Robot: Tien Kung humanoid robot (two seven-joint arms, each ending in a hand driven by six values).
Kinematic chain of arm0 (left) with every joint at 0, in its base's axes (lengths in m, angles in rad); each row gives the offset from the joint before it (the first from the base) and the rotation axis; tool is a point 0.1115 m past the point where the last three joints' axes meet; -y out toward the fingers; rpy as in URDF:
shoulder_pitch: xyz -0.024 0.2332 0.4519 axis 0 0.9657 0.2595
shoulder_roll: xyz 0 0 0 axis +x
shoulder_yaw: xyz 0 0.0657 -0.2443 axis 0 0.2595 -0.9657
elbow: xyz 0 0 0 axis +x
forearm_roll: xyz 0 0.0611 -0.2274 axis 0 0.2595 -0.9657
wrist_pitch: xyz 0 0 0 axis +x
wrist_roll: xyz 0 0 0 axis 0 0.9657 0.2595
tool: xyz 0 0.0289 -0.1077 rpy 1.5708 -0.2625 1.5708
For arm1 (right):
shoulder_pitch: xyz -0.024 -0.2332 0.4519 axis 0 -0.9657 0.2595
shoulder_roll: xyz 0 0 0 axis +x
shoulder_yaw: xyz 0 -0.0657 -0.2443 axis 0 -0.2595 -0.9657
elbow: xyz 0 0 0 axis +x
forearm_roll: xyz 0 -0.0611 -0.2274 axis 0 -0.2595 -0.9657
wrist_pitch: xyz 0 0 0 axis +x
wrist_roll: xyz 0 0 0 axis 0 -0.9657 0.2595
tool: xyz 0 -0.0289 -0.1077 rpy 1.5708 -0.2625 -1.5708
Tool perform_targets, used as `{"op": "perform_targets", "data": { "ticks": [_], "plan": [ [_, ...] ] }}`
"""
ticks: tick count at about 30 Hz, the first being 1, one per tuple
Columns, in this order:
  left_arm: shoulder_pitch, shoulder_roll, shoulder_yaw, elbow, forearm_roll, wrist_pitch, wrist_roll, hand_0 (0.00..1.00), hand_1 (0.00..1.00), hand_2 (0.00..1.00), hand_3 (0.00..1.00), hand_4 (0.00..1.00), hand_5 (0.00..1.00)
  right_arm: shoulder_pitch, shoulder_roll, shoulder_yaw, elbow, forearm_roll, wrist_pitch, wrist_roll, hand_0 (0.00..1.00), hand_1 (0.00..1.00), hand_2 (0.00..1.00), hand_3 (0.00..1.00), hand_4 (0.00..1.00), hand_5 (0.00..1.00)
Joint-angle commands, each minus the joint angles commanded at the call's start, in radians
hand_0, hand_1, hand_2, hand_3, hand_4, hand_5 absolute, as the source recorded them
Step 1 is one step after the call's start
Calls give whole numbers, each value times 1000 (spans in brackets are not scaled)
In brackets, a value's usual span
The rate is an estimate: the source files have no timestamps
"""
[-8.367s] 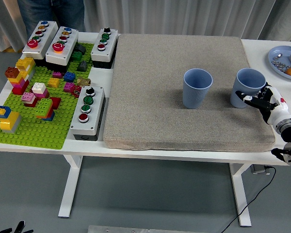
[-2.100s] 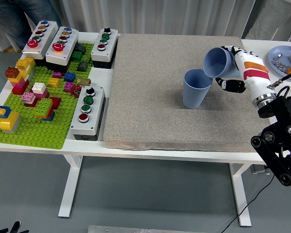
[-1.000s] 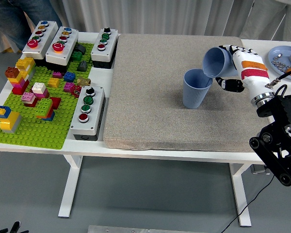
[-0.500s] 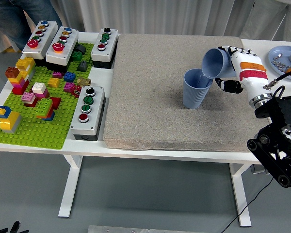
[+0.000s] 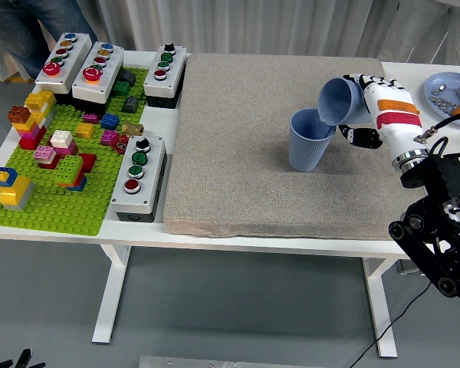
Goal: Pick cup pour cup place
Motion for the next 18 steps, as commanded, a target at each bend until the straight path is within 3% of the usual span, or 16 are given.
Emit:
{"op": "perform_targets", "data": {
  "ticks": [18],
  "plan": [
    [3, 2, 3, 0, -2, 0, 1, 714, 649, 730, 658, 473, 975, 24, -27, -54, -9, 1, -33, 13, 919, 729, 612, 686, 746, 240]
  ]
}}
